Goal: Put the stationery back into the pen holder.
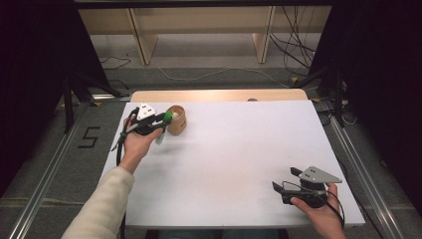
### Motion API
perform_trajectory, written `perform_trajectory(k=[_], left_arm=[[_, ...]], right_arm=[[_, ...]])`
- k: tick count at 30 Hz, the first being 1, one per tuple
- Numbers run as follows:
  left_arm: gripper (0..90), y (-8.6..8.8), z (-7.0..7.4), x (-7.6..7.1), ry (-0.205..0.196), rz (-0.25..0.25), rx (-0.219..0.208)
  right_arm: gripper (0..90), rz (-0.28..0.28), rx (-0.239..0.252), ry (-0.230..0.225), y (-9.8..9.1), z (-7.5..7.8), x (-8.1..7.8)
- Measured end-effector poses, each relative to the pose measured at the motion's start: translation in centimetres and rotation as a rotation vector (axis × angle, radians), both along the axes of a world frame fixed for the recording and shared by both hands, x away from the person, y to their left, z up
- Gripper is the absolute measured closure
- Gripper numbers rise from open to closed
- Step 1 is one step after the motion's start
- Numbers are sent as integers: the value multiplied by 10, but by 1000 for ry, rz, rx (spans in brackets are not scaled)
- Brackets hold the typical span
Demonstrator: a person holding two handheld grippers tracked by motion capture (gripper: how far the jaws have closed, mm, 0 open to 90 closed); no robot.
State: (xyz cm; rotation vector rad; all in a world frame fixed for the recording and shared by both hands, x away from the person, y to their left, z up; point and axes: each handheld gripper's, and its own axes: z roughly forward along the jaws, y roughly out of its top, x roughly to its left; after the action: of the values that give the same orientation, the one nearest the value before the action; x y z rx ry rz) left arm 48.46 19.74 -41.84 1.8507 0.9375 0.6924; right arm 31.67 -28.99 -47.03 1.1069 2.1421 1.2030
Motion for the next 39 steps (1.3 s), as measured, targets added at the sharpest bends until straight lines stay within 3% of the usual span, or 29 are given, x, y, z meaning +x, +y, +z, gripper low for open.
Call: perform_trajectory(k=[5,11,39], left_arm=[[672,2,6,3,-44,7,-21],[672,4,9,8,-47,6,-57],[672,-2,26,36,-80,15,-80]], right_arm=[[163,4,-10,6,0,-1,1],[163,-1,-6,3,-1,-1,1],[163,3,-7,1,0,-1,0]])
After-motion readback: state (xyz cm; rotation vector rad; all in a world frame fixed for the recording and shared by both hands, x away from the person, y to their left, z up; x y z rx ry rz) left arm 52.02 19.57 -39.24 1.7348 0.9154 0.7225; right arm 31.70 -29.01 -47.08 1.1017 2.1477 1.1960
